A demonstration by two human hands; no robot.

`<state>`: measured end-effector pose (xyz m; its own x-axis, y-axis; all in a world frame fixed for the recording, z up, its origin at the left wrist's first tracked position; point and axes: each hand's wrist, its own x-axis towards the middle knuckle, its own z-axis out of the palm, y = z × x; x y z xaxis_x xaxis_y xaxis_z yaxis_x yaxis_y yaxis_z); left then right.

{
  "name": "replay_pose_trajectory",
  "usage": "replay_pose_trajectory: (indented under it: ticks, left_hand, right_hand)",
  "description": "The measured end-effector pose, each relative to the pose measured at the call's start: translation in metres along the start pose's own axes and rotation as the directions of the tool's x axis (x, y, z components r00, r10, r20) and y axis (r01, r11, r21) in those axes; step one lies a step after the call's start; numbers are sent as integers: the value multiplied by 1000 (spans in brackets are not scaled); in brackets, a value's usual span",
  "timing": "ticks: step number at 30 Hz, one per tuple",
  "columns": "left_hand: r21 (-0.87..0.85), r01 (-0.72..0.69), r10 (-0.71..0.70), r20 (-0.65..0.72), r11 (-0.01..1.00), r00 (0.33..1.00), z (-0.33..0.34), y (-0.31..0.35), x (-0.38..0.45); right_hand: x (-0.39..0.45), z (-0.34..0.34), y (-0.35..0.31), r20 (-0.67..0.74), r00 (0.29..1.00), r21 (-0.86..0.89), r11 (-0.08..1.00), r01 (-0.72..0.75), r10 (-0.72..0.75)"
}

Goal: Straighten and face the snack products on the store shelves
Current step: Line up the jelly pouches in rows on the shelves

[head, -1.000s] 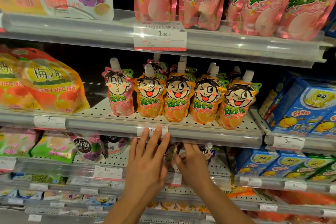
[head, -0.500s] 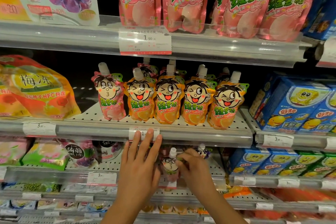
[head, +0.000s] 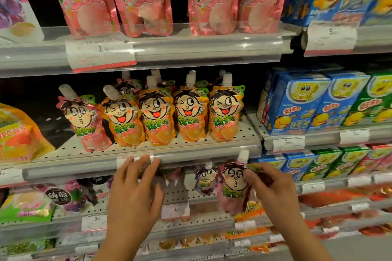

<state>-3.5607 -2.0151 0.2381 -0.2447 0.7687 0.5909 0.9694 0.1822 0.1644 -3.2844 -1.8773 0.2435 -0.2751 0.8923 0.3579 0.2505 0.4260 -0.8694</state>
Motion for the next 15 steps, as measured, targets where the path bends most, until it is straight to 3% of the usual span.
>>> replay_pose_trajectory:
  ticks: [2,5,10,15]
  left_hand:
    - [-84,15,-15,3,996,1000,-9,9,13]
    - [-149,-76,78,6,986,997,-21,34,36]
    - [-258,-137,108,-125,956,986,-40,75,78]
    - [-274,-188,155,-137,943,978,-47,120,115]
  right_hand:
    - [1,-12,-1,-55,998,-2,1000,-4,4]
    - [-3,-29,0,-92,995,-4,999,41,-41]
    - [-10,-51,12,-126,991,-3,999,50,-50]
    - [-14,-69,20,-160,986,14,999,46,-43]
